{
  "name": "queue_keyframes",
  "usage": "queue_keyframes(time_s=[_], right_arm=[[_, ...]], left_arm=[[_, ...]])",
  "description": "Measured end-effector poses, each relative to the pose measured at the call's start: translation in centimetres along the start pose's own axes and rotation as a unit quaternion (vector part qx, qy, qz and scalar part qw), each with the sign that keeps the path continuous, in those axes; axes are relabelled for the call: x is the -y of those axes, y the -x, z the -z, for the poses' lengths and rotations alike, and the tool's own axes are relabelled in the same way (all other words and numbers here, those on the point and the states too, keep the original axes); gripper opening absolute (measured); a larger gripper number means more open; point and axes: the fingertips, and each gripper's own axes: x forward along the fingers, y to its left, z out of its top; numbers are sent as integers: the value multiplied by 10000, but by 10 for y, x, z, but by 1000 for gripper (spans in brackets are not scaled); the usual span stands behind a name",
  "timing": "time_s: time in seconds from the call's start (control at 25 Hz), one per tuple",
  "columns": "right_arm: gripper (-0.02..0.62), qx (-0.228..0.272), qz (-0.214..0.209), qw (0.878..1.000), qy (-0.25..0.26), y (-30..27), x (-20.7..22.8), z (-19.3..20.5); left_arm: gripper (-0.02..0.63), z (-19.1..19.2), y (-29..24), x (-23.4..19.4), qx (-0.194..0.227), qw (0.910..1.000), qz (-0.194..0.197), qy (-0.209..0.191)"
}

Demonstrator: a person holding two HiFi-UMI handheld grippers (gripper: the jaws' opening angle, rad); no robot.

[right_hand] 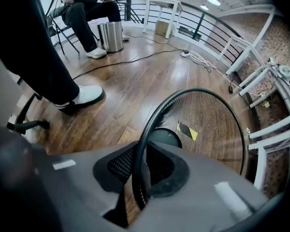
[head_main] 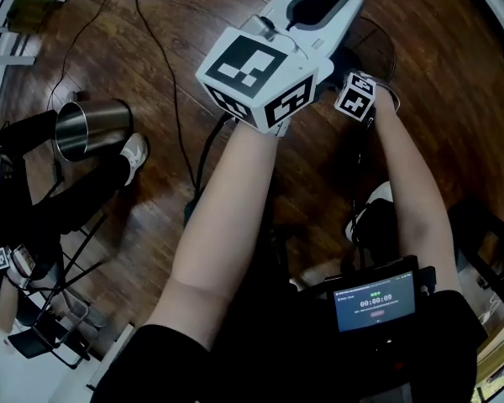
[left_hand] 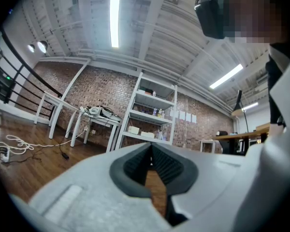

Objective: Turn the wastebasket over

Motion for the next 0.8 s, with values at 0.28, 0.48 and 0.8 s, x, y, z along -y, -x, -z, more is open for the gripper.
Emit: queue_keyframes(time_s=[0.28, 0.48, 0.8], right_arm=[[74, 1001, 169, 9934, -538, 85, 6, -13], [9, 2934, 653, 9363, -1818, 198, 32, -27], [9, 5546, 1462, 7595, -3070, 395, 40, -35]], left_arm=[[2, 12, -2, 7, -308, 9991, 99, -278], [2, 28, -5, 23, -589, 9968, 175, -517], [2, 39, -5, 49, -802, 9935, 415, -686]])
